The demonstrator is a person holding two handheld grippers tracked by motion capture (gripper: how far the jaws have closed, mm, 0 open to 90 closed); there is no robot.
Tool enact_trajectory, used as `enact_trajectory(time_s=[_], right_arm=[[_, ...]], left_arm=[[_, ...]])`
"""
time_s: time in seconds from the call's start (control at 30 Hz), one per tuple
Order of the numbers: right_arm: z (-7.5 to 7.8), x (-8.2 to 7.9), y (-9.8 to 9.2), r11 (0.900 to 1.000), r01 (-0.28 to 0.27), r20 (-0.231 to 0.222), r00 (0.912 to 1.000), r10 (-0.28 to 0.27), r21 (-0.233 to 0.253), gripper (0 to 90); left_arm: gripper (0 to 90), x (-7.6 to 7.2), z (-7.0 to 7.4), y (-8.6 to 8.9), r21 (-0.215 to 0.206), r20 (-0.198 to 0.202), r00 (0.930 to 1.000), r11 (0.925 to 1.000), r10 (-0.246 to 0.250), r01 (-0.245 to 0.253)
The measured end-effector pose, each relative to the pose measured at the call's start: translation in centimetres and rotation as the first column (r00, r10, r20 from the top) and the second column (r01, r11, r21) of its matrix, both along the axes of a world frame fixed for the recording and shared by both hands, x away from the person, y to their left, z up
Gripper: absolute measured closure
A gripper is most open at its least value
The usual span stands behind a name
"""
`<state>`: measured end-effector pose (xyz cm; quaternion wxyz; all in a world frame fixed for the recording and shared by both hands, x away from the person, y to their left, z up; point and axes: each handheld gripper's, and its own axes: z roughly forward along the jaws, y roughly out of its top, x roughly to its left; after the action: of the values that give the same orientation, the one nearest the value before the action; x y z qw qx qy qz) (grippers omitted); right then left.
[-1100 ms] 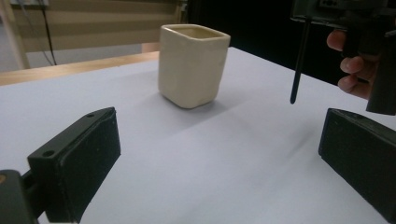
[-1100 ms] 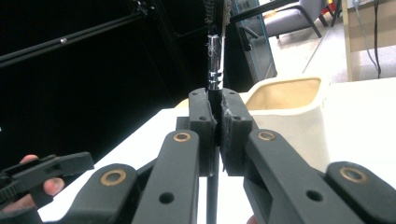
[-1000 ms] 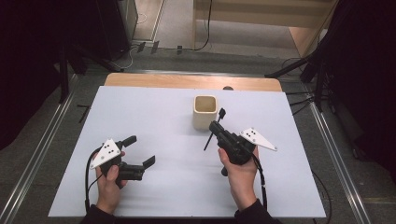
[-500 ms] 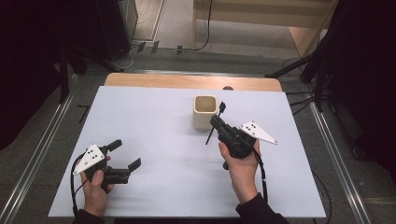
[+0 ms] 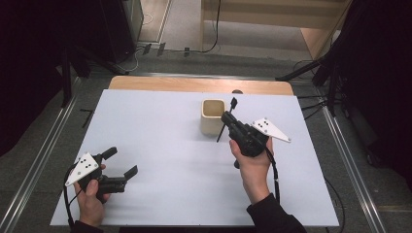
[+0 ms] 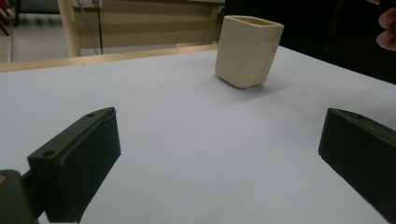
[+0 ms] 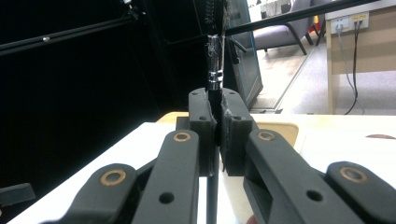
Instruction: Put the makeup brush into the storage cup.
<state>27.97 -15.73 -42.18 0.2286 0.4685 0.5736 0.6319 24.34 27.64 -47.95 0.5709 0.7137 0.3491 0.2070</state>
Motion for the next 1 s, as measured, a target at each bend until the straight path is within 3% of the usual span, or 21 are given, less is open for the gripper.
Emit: enact_trajectory(time_s=[0.17, 0.7, 1.0], right_arm=[[0.4, 0.5, 0.0, 1.000, 0.006, 0.010, 0.9999, -0.006, -0.006, 86.6], [1.7, 1.8, 0.3, 0.999, 0.025, 0.037, 0.9991, -0.024, -0.034, 86.6], [2.3, 2.8, 0.5, 0.996, 0.041, 0.062, 0.9974, -0.036, -0.075, 86.6]], left_arm=[[0.0, 0.0, -0.2, 0.7, -0.015, -0.005, 1.0000, 0.9999, 0.006, -0.006], [0.0, 0.0, -0.5, 0.7, -0.003, -0.010, 0.9999, 1.0000, 0.009, -0.009], [0.0, 0.1, -0.5, 0.8, -0.004, -0.010, 0.9998, 0.9998, 0.018, -0.018]])
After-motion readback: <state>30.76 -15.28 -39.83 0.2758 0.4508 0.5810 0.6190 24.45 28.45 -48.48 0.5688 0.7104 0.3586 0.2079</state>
